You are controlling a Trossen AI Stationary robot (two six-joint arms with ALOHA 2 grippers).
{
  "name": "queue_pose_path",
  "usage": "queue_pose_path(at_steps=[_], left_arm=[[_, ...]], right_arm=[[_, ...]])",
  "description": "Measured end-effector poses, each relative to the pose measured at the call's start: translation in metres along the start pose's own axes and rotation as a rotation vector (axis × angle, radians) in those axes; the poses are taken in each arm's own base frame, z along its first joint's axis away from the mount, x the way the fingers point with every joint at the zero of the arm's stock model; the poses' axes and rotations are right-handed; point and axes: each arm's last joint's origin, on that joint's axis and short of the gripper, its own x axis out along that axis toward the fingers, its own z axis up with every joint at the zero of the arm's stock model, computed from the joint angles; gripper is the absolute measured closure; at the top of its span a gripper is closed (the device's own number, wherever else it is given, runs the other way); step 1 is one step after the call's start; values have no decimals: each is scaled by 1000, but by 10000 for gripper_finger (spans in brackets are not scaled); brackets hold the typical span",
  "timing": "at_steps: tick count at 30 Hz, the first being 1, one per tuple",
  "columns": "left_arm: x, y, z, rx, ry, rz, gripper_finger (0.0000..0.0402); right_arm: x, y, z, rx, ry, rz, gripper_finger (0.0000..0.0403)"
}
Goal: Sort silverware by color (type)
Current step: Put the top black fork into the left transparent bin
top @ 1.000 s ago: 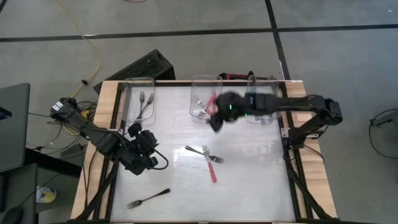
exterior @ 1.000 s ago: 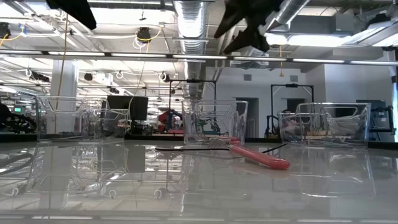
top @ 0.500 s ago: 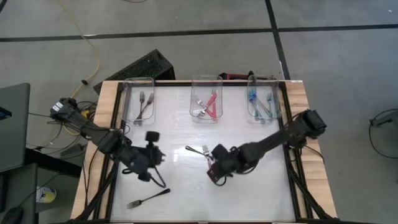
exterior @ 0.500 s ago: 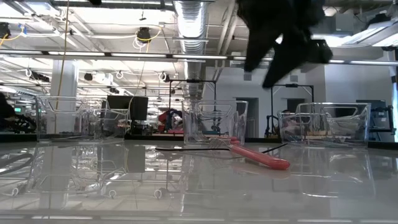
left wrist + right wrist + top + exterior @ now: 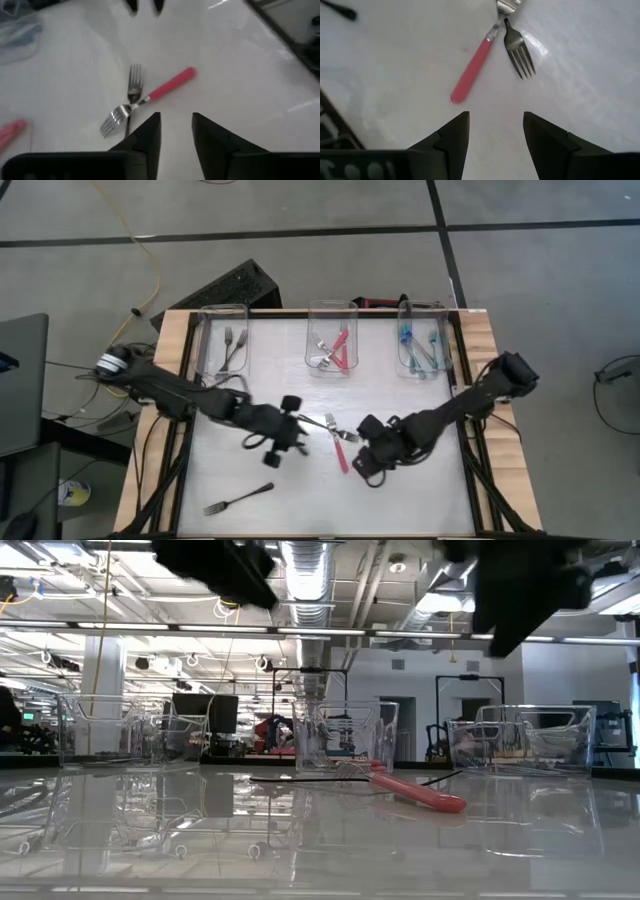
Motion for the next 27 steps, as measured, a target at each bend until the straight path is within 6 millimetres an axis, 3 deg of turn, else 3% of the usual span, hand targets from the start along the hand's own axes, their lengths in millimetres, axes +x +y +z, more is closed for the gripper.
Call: queue_pose_path(at_steps=[5,10,19,27], left_arm=[[53,18,-24,-17,73,-2,253],[83,33,-54,-98,203,59,213],[107,52,-72,-175,199,74,212],[130,51,-90,-253,205,36,231]], right_arm=[[-32,-6,-13,-46,-16,31,195],[-55,-12,-23,-85,-23,60,195],[-76,-32,-33,-164,-53,-42,195],[-87,-47,-33,-194,-38,-115,195]])
